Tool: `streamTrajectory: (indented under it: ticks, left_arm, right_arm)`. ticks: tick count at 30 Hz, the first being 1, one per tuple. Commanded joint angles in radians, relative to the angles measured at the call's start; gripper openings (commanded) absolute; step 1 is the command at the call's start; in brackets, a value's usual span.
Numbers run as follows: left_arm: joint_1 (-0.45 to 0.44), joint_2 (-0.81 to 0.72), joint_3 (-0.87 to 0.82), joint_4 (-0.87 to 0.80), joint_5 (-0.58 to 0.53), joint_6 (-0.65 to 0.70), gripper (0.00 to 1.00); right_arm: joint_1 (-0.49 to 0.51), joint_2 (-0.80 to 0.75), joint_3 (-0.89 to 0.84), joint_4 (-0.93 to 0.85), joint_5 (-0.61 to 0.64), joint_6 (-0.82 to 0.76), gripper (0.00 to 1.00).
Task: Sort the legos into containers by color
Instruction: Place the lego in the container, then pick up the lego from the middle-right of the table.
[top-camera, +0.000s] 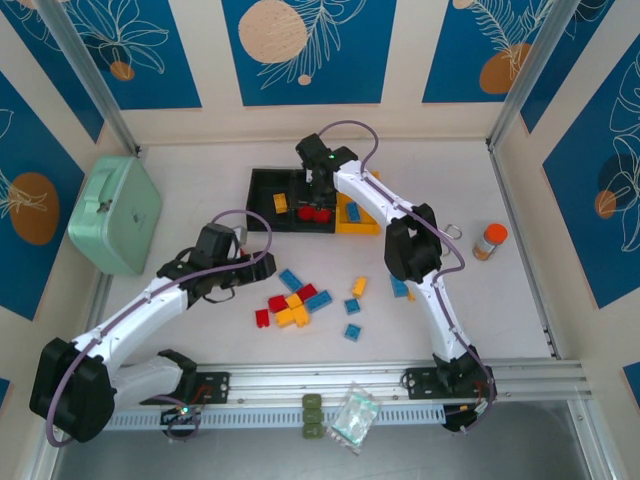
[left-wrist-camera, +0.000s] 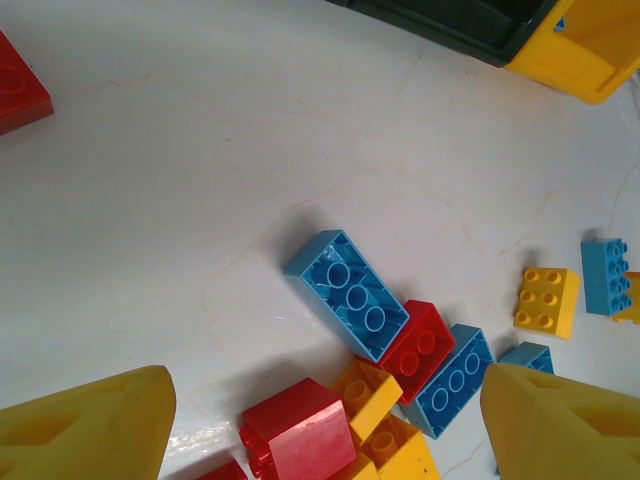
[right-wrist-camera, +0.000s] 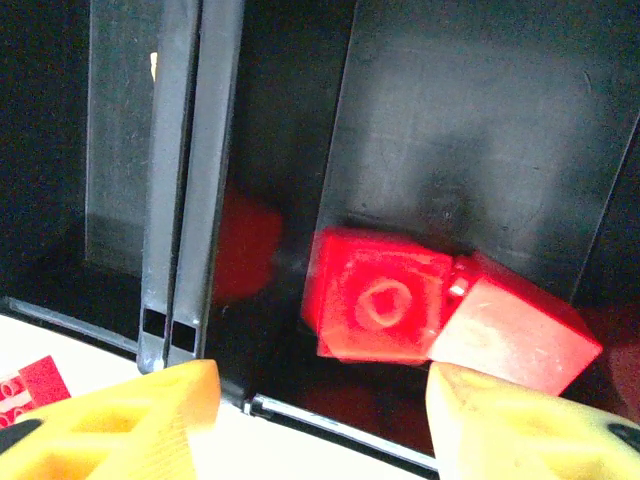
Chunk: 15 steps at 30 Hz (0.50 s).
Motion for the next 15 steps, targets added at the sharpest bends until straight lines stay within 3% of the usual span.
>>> streamTrajectory:
  ticks: [1, 7, 15]
  left_arm:
    - [-0.001, -0.002, -0.004, 0.003, 0.000, -0.013, 0.80]
    - [-0.002, 0.010, 0.012, 0.018, 0.014, -0.008, 0.80]
    - [-0.020, 0.077, 0.045, 0.084, 0.121, 0.030, 0.79]
  right_arm:
    - [0.002, -0.105, -0.023, -0.004, 0.013, -0.013, 0.61]
    - [0.007, -0.254, -0.120, 0.023, 0.015, -0.029, 0.60]
    - [-0.009, -0.599, -0.578, 0.140, 0.016, -0.027, 0.60]
